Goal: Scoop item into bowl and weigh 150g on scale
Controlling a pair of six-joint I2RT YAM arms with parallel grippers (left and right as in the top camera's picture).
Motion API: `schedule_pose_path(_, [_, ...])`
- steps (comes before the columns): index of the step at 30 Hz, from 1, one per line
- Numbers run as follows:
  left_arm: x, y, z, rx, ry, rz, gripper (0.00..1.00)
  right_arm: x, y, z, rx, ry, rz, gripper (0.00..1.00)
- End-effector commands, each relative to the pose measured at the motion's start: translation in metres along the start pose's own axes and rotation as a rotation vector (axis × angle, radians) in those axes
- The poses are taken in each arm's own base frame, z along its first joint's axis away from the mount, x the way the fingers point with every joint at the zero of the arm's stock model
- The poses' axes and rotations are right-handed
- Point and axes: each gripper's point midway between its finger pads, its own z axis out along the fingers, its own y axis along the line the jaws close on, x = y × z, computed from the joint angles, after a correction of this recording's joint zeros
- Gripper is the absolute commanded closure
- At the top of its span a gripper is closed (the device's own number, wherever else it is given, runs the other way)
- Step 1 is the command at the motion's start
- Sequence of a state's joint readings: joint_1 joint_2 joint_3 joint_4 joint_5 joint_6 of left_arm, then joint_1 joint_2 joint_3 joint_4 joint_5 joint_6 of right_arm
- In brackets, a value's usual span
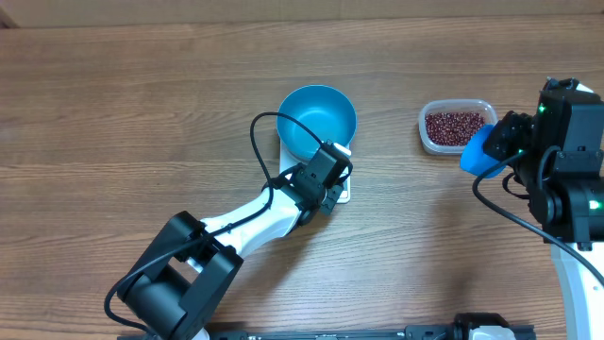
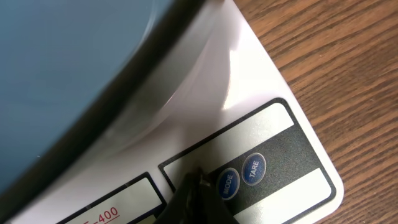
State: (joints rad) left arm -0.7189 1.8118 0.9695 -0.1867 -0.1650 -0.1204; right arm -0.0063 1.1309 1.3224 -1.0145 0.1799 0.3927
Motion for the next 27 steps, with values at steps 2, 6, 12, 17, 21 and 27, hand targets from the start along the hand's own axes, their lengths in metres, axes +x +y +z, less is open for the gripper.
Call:
schedule_pose_path(2, [0.033,0.0,0.017,-0.004,0.101,0.024,0.96,-0.008,0.002,-0.007,-0.012,-0.026,0.009,0.96])
schedule_pose_path(6, [0.022,0.001,0.003,-0.004,0.07,0.02,0.96,-0.009,0.003,-0.007,-0.015,-0.032,0.01,0.96])
schedule_pose_path(12, [-0.005,-0.001,-0.04,0.036,-0.02,0.0,0.01,-0.01,0.003,-0.007,-0.016,-0.036,0.01,0.96])
schedule_pose_path(17, [-0.014,0.003,-0.07,0.04,-0.058,-0.006,0.0,-0.011,0.003,-0.007,-0.015,-0.038,0.01,0.96])
schedule_pose_path(21, [-0.021,0.004,-0.082,0.045,-0.093,-0.011,0.0,-0.011,0.003,-0.007,-0.015,-0.041,0.007,0.96])
schedule_pose_path(27, [-0.018,0.005,-0.081,0.043,-0.08,-0.008,0.36,-0.012,0.003,-0.007,-0.015,-0.043,0.008,0.96])
